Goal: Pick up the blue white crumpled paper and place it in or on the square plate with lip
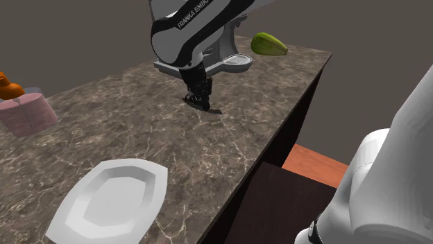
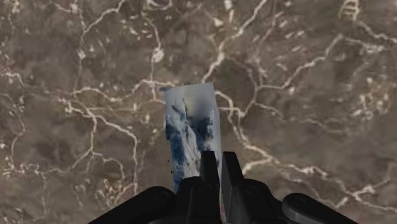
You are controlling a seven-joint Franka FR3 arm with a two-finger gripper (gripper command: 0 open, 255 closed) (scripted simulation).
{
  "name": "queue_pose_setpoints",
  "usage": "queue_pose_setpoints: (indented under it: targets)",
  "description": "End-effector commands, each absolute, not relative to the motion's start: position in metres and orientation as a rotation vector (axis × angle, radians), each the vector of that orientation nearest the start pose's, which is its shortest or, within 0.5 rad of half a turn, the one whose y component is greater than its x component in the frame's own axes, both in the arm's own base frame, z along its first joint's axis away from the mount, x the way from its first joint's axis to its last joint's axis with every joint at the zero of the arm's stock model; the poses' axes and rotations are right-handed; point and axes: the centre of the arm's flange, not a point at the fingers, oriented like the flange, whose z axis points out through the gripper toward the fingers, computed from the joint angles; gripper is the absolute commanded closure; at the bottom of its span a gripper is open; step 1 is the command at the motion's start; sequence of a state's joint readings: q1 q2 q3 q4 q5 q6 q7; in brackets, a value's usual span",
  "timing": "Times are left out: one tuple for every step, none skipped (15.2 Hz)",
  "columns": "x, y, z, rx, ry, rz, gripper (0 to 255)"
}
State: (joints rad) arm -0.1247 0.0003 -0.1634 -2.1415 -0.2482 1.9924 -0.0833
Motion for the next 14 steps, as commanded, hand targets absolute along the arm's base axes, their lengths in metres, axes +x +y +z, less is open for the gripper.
queue_pose_setpoints:
  targets:
    - [0.496,-0.162,0.404,-3.310,0.141,0.313,255]
    - [0.496,-0.162,0.409,-3.310,0.141,0.313,255]
    - [0.496,-0.162,0.414,-3.310,0.141,0.313,255]
    - [0.496,-0.162,0.419,-3.310,0.141,0.313,255]
    - [0.496,-0.162,0.425,-3.310,0.141,0.313,255]
    - [0.496,-0.162,0.430,-3.310,0.141,0.313,255]
    - [0.496,-0.162,0.435,-3.310,0.141,0.313,255]
    - [0.496,-0.162,0.440,-3.310,0.141,0.313,255]
    - [0.496,-0.149,0.440,-3.310,0.141,0.313,255]
    - [0.496,-0.136,0.440,-3.310,0.141,0.313,255]
    - [0.496,-0.123,0.440,-3.310,0.141,0.313,255]
    - [0.496,-0.109,0.440,-3.310,0.141,0.313,255]
    - [0.495,-0.096,0.440,-3.310,0.141,0.313,255]
    - [0.495,-0.083,0.439,-3.310,0.141,0.313,255]
